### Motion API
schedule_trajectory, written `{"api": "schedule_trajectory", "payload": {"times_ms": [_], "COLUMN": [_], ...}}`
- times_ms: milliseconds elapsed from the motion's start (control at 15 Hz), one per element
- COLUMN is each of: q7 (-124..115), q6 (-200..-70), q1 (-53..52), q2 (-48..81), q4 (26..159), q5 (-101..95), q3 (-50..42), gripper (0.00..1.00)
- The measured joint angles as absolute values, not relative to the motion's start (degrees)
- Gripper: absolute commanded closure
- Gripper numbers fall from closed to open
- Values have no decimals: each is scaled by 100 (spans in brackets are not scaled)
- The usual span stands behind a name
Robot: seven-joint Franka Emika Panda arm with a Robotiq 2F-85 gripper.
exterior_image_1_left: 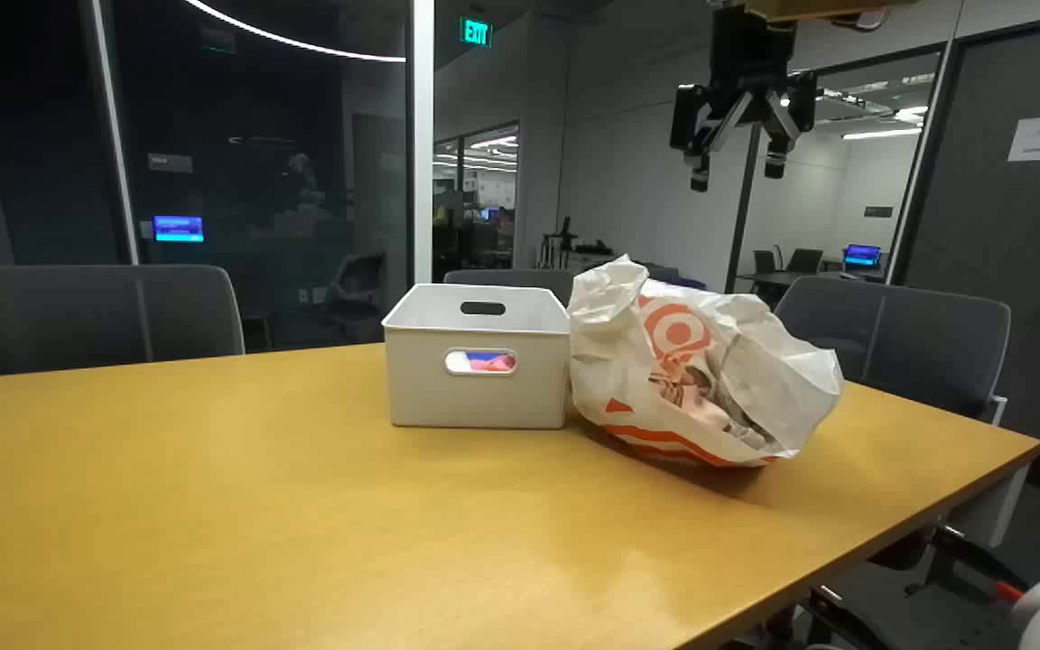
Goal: Remove the shirt, towel and moose from the plastic bag and put them in the white storage container.
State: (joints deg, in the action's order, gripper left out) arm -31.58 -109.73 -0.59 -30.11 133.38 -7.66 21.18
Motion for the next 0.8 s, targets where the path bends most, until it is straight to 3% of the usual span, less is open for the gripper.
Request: {"api": "schedule_trajectory", "payload": {"times_ms": [800], "q7": [-3158], "q6": [-10973], "q1": [-63], "q2": [-3060], "q4": [13264], "q5": [-766], "q3": [2118], "gripper": [0]}}
